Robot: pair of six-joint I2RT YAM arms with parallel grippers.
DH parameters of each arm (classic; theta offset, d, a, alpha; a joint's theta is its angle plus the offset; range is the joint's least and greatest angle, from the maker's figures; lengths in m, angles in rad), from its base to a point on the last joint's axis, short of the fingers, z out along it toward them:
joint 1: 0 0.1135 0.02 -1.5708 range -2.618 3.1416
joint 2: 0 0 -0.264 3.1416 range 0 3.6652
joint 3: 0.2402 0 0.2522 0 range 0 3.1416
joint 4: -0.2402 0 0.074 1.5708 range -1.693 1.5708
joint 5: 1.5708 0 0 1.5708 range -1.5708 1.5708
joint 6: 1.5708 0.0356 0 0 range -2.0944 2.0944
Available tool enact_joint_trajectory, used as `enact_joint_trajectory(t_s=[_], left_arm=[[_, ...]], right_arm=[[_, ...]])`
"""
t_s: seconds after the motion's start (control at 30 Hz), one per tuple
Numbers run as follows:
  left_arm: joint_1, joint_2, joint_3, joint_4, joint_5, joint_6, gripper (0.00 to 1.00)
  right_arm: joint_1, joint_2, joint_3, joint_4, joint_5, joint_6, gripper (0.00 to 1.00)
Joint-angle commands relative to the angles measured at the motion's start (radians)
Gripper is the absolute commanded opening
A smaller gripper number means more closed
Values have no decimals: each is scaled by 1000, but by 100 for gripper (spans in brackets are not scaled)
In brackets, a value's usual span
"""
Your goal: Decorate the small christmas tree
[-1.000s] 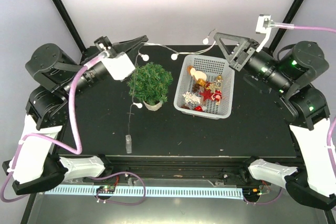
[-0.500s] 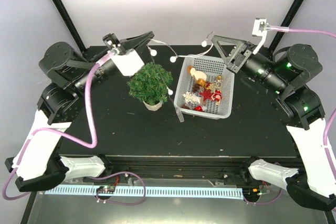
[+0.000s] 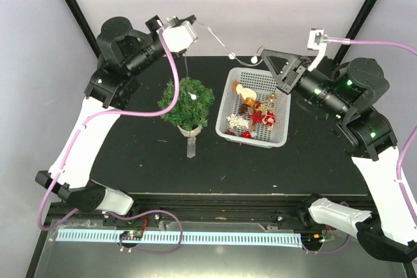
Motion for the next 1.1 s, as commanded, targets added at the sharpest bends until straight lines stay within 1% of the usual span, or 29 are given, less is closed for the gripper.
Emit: enact_joint_trajectory(t_s=[0.0,0.2,0.4,0.6,0.73,0.9,1.07], left_arm=[[85,22,70,70,69,-46,2],[163,41,68,92,91,-77,2],[216,-23,46,109,126,-132,2],[226,-166,-62,146,132,-154,2],[239,-226,-133,168,114,-151,2],[275,-260,-191,187,103,-144,2],[330,-255,-225,198,94,-151,2]], right_arm=[[2,-11,-22,28,8,-14,1],[3,1,-21,34,-1,-19,1],[1,18,-8,40,-14,-24,1],[1,27,-9,37,-19,-29,1],[1,39,-9,46,-28,-23,1],[1,62,-8,65,-44,-11,1],[1,73,-8,76,-55,2,1]])
